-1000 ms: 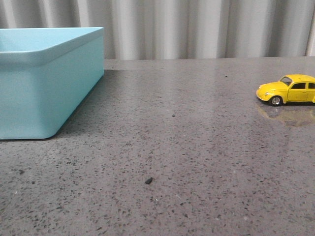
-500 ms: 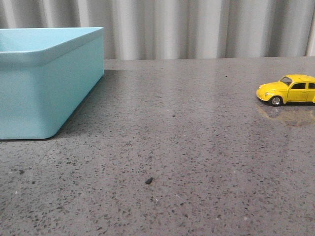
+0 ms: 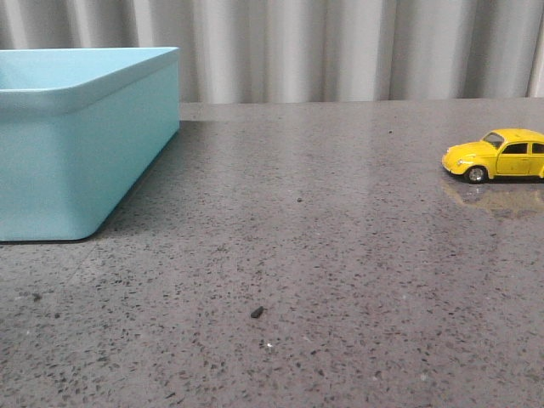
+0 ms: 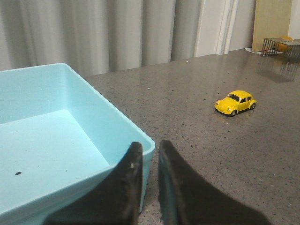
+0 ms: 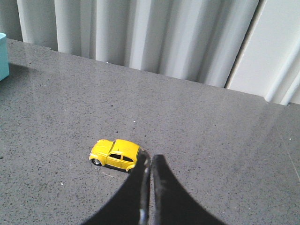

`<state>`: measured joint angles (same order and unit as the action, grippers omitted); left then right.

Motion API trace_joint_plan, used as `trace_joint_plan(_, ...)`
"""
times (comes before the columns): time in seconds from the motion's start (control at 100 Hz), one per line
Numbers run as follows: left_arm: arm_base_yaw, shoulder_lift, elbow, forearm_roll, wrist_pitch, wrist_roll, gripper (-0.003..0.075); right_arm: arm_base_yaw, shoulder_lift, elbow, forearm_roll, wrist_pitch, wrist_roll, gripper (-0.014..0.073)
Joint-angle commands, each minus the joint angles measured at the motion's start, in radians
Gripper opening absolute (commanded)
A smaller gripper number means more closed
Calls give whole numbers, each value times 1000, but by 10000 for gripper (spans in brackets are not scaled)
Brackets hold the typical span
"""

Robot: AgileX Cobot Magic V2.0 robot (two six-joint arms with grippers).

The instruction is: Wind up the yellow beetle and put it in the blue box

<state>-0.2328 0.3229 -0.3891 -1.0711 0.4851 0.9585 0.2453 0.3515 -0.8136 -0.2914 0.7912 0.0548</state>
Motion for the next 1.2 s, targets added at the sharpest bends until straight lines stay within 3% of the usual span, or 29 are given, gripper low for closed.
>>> trace_joint_plan(0.0, -8, 18, -27, -26, -30, 5, -21, 1, 11, -18, -12, -67, 1, -41)
trace_joint_plan(0.96, -8, 18, -27, -26, -28, 5, -21, 1, 11, -18, -12, -56, 1, -41)
trace_joint_plan(1.19, -8, 18, -27, -26, -28, 5, -21, -127, 11, -18, 2, -80, 1, -41)
